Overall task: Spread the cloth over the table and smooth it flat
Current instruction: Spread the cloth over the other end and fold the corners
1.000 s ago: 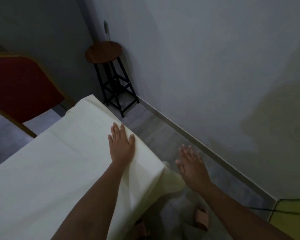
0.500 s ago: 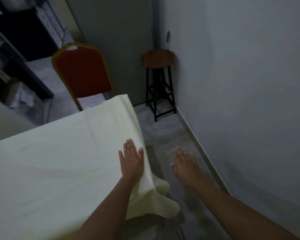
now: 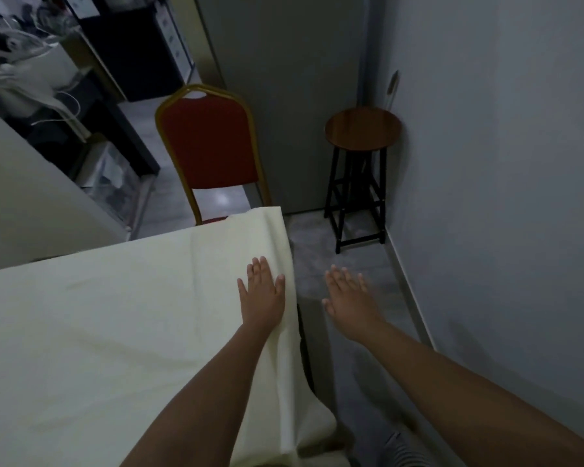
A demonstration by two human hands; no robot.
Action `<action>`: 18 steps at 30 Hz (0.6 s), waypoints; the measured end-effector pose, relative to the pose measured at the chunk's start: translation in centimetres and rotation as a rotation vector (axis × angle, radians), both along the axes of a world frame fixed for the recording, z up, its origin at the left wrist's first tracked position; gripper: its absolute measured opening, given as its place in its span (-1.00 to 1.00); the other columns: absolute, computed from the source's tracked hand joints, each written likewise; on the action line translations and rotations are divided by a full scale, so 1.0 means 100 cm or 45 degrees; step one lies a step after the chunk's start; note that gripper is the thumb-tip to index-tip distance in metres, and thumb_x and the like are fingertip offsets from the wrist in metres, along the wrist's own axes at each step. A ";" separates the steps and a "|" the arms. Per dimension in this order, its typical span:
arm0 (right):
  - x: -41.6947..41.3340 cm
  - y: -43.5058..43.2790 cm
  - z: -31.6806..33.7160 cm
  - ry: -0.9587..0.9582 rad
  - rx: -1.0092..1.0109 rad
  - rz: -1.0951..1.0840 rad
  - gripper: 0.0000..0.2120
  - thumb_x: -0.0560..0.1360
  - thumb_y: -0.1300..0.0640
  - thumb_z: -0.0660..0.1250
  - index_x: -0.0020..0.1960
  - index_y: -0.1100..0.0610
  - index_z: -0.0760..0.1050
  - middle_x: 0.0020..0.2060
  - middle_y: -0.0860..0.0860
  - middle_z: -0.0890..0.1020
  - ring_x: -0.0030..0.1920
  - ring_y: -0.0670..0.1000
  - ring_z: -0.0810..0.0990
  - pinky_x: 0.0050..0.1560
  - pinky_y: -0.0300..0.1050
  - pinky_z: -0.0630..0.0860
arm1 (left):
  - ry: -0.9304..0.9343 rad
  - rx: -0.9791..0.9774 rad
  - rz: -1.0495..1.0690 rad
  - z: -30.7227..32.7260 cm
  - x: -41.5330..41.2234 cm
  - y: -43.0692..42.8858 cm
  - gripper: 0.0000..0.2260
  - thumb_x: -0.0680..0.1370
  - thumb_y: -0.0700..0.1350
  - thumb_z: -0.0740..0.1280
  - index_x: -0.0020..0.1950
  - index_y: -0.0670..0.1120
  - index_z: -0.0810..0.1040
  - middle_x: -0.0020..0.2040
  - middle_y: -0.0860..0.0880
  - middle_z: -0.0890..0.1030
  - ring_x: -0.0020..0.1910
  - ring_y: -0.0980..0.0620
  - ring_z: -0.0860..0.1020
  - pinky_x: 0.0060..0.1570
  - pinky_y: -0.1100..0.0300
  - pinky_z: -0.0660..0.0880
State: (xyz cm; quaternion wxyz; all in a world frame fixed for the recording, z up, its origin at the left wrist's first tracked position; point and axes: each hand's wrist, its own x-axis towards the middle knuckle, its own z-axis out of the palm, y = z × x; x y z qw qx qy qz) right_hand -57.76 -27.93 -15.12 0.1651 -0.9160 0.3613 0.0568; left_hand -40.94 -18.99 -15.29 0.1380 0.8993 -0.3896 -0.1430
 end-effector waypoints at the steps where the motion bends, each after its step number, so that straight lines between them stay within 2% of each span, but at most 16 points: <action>1: 0.009 -0.011 0.000 -0.004 -0.010 0.030 -0.43 0.65 -0.02 -0.05 0.55 0.15 -0.16 0.56 0.09 -0.11 0.55 0.08 -0.13 0.50 0.10 -0.22 | -0.020 0.009 0.014 0.000 0.006 -0.010 -0.45 0.65 0.13 -0.12 0.57 -0.08 -0.15 0.59 -0.07 -0.09 0.56 -0.04 -0.13 0.47 -0.03 -0.24; 7: 0.072 -0.082 0.001 -0.062 -0.037 0.215 -0.42 0.63 0.02 -0.01 0.55 0.13 -0.15 0.56 0.08 -0.07 0.55 0.09 -0.09 0.51 0.11 -0.16 | -0.127 0.028 0.184 0.003 0.040 -0.071 -0.42 0.63 0.19 -0.15 0.57 -0.05 -0.16 0.59 -0.05 -0.12 0.56 -0.04 -0.14 0.43 -0.01 -0.29; 11: 0.110 -0.124 0.004 -0.160 -0.086 0.316 -0.41 0.60 0.03 0.09 0.55 0.12 -0.06 0.55 0.08 0.05 0.51 0.11 0.13 0.47 0.11 0.06 | -0.107 0.042 0.260 0.010 0.052 -0.101 -0.44 0.64 0.15 -0.11 0.57 -0.05 -0.15 0.59 -0.06 -0.11 0.56 -0.03 -0.12 0.48 -0.04 -0.21; 13: 0.127 -0.141 0.004 -0.156 -0.102 0.388 -0.41 0.59 0.04 0.10 0.55 0.12 -0.03 0.55 0.08 0.09 0.49 0.11 0.17 0.43 0.12 0.13 | -0.077 0.049 0.304 0.011 0.057 -0.112 -0.45 0.65 0.14 -0.09 0.57 -0.05 -0.14 0.59 -0.06 -0.09 0.57 -0.02 -0.11 0.49 -0.05 -0.17; 18: 0.158 -0.165 -0.005 -0.099 -0.116 0.560 -0.39 0.57 0.08 0.09 0.55 0.17 -0.03 0.54 0.13 0.07 0.46 0.17 0.19 0.45 0.17 0.08 | -0.036 0.088 0.425 0.009 0.059 -0.114 -0.45 0.65 0.11 -0.06 0.57 -0.07 -0.11 0.59 -0.07 -0.06 0.57 0.00 -0.08 0.51 -0.05 -0.13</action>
